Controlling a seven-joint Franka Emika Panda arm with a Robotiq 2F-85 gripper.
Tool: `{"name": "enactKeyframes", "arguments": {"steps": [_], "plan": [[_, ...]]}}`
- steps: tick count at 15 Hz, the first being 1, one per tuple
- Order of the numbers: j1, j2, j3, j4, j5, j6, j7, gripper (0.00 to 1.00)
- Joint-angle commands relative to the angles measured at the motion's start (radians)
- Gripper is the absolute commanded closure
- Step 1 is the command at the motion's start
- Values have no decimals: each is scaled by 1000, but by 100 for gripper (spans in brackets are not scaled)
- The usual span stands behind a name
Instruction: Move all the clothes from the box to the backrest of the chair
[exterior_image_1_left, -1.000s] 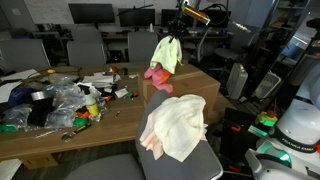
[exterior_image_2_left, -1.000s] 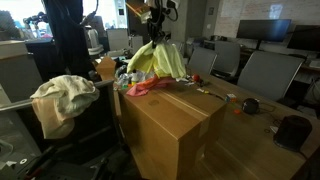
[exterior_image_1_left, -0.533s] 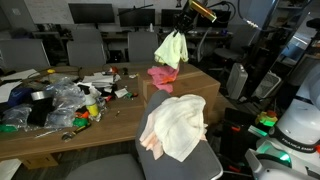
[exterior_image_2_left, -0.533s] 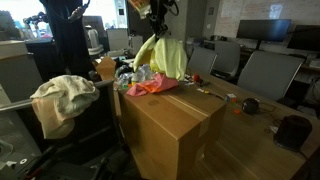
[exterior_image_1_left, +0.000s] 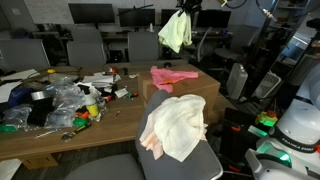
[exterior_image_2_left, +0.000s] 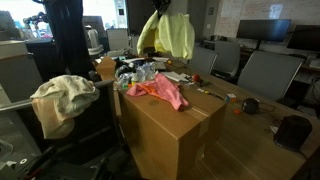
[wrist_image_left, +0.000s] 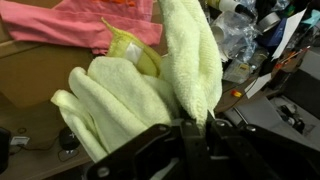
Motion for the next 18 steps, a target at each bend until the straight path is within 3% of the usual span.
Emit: {"name": "enactKeyframes", "arguments": {"steps": [1, 9, 18], "plan": [[-9, -113, 11, -87, -38, -17, -13, 97], [-17, -264, 24, -229, -148, -210, -76, 97], [70, -389, 68, -274, -203, -480, -320, 97]]}}
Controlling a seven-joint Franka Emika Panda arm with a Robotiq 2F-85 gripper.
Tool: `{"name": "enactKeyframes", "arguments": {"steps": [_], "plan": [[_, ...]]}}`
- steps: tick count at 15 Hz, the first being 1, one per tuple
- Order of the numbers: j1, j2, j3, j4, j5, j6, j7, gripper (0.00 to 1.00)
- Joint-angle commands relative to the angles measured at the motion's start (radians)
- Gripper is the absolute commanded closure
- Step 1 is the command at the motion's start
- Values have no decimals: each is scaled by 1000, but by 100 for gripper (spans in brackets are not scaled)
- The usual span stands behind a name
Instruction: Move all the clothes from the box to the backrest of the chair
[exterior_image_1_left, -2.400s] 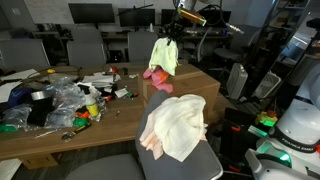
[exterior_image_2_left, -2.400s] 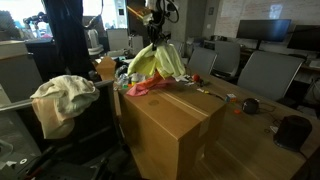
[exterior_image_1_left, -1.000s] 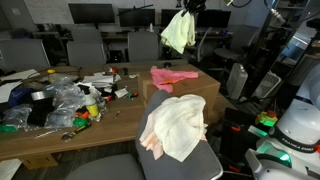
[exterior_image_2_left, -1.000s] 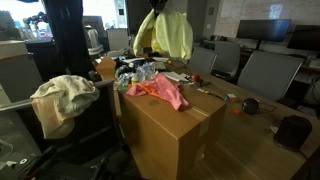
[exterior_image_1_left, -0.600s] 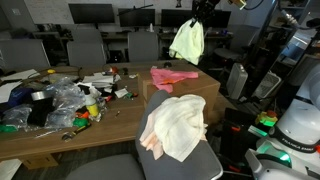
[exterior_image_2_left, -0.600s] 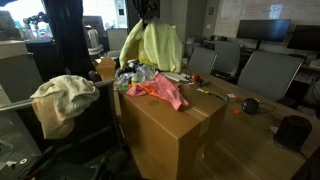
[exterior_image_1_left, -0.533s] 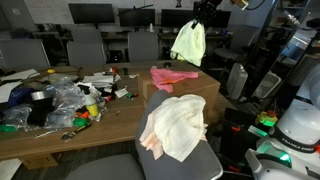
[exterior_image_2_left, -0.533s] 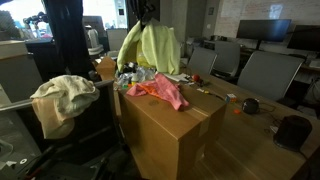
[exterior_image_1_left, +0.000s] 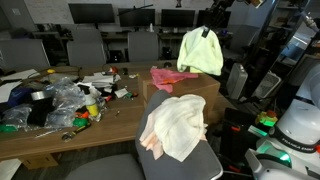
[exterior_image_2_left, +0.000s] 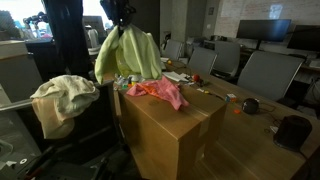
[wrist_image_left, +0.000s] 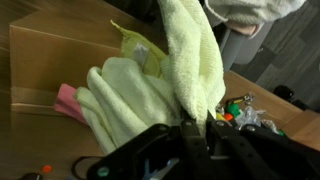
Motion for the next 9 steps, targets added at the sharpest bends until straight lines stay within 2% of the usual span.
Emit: {"name": "enactKeyframes", "arguments": {"steps": [1, 9], "plan": [[54, -60, 32, -6, -35, -95, -88, 97], [201, -73, 122, 21, -101, -218, -251, 97]]}}
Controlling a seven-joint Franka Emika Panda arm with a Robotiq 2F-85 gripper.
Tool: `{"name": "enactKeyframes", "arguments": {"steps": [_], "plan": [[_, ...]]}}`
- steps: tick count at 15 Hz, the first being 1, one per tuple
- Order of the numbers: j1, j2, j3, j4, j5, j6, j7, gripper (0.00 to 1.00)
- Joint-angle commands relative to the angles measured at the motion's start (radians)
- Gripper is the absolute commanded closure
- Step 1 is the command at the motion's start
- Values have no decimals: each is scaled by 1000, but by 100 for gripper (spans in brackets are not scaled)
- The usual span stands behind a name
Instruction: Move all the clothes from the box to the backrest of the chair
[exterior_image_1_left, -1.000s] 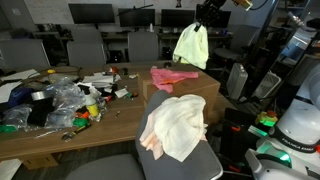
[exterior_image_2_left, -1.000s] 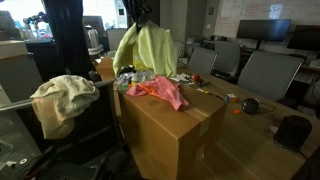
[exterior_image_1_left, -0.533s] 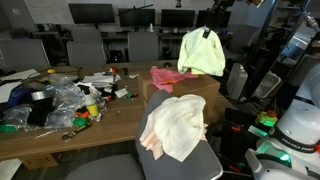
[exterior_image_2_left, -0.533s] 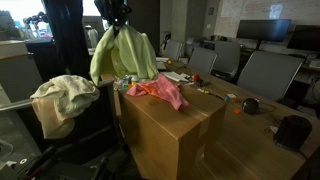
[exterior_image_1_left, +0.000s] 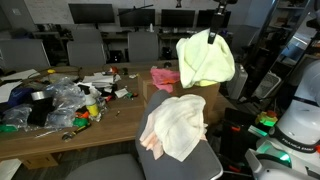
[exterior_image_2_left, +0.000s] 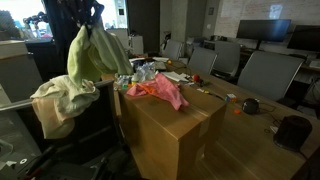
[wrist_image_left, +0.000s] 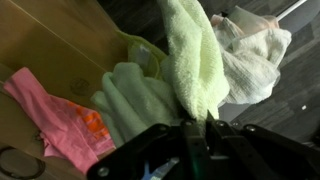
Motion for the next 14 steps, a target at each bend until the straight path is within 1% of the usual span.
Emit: {"name": "enactKeyframes", "arguments": {"steps": [1, 5, 7, 8, 14], "plan": [[70, -12, 29, 24, -45, -44, -87, 97], [143, -8, 55, 33, -54, -51, -153, 97], [177, -1, 55, 47, -26, -51, -175, 97], [191, 0, 52, 46, -2, -29, -171, 97], [231, 3, 57, 27, 133, 81, -135, 97]]}}
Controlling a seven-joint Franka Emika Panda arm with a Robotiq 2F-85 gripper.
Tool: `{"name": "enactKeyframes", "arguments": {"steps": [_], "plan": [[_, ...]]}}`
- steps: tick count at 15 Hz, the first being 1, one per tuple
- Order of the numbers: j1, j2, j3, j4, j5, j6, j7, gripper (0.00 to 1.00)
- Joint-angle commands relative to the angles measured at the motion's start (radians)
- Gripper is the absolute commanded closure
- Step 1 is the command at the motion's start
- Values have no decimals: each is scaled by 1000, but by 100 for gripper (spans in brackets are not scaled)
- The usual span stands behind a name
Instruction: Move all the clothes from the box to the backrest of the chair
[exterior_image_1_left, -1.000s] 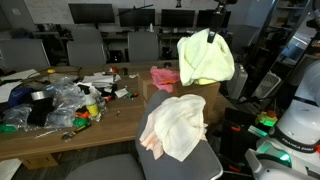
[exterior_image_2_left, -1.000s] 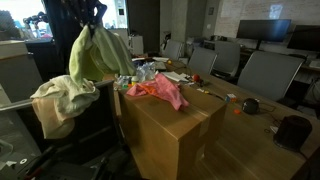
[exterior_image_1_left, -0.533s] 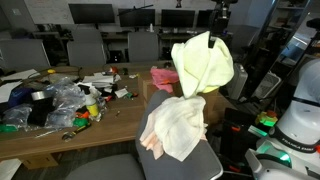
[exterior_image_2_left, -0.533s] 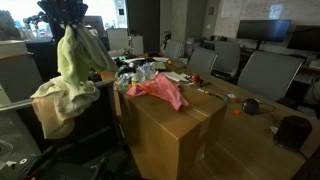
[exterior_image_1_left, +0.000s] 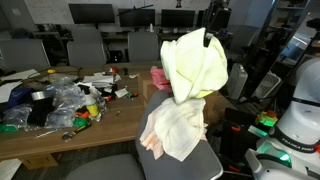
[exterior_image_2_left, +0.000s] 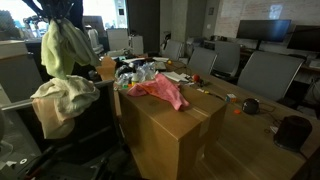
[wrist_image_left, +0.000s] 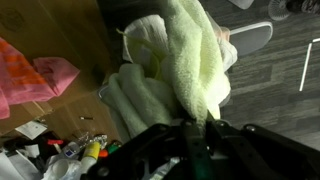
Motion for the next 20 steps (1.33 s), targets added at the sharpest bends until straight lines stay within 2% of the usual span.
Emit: {"name": "enactKeyframes", "arguments": {"steps": [1, 7, 10, 14, 20], "plan": [[26, 1, 0, 2, 82, 64, 10, 97], [57, 8, 23, -21, 165, 102, 9, 97], [66, 24, 47, -41, 187, 170, 17, 97], [62, 93, 76, -60, 184, 253, 51, 97], [44, 200, 94, -74, 158, 299, 114, 97]]}}
